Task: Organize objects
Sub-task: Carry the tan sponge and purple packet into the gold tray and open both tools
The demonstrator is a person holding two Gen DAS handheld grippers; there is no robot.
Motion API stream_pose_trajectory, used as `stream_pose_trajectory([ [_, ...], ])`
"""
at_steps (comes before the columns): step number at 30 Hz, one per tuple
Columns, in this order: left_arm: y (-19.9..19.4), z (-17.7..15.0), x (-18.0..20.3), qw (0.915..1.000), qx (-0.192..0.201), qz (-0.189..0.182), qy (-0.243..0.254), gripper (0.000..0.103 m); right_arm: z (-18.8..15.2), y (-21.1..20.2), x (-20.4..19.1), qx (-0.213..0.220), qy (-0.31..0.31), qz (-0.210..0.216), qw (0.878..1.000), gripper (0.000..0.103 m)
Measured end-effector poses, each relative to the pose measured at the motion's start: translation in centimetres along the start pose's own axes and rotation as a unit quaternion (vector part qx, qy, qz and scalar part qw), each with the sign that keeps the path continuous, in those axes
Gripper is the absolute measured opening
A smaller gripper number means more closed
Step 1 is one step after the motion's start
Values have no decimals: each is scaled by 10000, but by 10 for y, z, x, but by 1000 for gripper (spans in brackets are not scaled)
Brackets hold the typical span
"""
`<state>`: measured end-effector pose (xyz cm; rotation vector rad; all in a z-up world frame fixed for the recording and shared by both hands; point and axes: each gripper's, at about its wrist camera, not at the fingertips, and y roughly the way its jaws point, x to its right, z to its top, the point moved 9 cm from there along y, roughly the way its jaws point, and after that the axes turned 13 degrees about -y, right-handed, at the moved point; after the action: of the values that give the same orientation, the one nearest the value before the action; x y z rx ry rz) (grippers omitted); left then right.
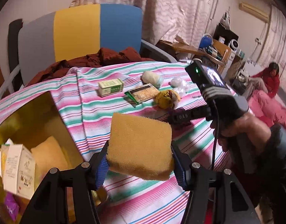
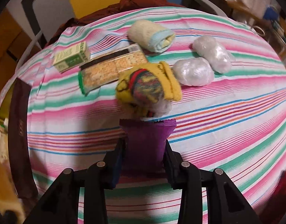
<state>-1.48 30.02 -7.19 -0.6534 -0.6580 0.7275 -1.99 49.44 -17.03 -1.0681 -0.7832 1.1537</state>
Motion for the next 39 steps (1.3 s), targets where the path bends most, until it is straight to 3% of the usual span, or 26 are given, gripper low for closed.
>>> stream_pose_trajectory([
  [11,-43,13,-67,9958,409,235,-783,60,-15,-16,-40,124,-422,267,9987,39],
  [19,-85,27,-150,9813,885,600,-1600,60,-11,-52,-78,737,-632,555,9937,39],
  [25,-99,38,-199,9689,1051,733,-2115,60,11,-83,-143,1223,-1072,952,9821,39],
  [31,-99,53,-233,9578,1108,699,-2560,60,30,-94,-208,1332,-1551,1280,9705,39],
  [39,-97,82,-249,9565,1290,1050,-2395,64,70,-91,-279,1425,-1783,1494,9621,39],
])
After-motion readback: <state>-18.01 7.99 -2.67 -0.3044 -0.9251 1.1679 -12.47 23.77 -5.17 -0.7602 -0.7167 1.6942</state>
